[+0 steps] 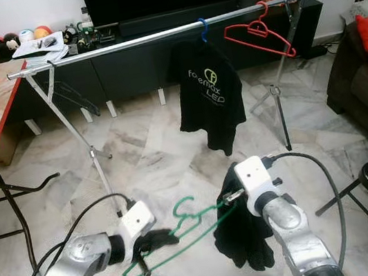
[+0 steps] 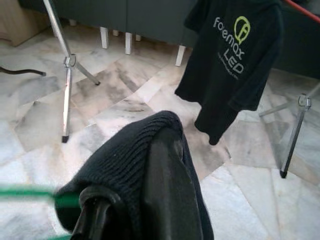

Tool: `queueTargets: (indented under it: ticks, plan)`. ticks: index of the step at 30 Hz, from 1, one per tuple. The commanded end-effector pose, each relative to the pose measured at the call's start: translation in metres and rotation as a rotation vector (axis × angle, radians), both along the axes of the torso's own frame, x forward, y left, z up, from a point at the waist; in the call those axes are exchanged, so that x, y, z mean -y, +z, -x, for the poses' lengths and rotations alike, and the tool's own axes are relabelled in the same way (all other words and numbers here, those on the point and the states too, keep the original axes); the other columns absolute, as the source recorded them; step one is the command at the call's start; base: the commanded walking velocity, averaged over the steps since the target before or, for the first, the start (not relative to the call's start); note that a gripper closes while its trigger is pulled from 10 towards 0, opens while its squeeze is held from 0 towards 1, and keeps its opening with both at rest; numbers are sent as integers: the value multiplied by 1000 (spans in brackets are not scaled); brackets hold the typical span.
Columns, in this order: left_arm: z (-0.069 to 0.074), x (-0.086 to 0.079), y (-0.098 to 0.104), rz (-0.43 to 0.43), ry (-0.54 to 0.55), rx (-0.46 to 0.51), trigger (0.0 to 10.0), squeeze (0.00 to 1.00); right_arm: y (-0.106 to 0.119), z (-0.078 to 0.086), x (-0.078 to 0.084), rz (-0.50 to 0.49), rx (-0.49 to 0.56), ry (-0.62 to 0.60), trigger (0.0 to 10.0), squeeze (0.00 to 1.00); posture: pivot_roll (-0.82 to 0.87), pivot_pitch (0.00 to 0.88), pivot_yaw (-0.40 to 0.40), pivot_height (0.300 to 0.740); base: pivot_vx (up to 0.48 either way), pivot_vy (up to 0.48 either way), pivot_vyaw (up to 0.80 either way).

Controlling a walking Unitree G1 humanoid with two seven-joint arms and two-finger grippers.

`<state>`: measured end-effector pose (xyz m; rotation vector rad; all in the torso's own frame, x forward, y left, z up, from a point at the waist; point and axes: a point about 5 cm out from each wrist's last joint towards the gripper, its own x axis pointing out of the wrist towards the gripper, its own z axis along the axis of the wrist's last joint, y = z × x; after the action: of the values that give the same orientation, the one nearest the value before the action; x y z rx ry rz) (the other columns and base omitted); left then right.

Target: Hang hanger

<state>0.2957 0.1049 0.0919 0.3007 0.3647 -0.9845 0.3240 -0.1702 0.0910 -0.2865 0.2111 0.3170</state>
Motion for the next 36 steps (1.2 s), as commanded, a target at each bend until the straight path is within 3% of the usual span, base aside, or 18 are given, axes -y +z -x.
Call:
queueTargets:
  ticks: [1,11,16,17,19,23,29,31,33,36]
  plan:
    - [-4,-6,0,-14,41,19,10000,0,8,-2,-5,-13,40,20,10000,0,-48,83,30,740,0,0,0]
    - [12,-6,2,41,-83,-62,10000,0,9,-1,-6,-13,44,60,10000,0,-45,84,31,740,0,0,0]
    - [7,-2,7,88,-56,-31,10000,0,21,9,-25,-121,50,284,10000,0,-46,83,30,740,0,0,0]
    - [3,1,9,112,-42,-21,10000,0,23,16,-29,-111,42,379,10000,0,-48,83,30,740,0,0,0]
    - [3,5,12,138,-48,-23,10000,0,21,23,-30,-84,23,455,10000,0,-49,84,29,740,0,0,0]
    - [2,3,13,144,-37,-19,10000,0,22,30,-30,-96,9,516,10000,0,-51,86,30,740,0,0,0]
    - [-10,-6,17,160,77,37,10000,0,30,51,-33,-156,-25,690,10000,0,-49,88,31,740,0,0,0]
    - [-12,-5,21,185,90,47,10000,0,29,54,-33,-142,-38,712,10000,0,-51,88,32,740,0,0,0]
    - [-13,-4,22,196,96,51,10000,0,25,47,-27,-76,-19,646,10000,0,-50,88,32,740,0,0,0]
    - [-13,-4,23,198,97,52,10000,0,24,45,-26,-59,-14,628,10000,0,-50,88,32,740,0,0,0]
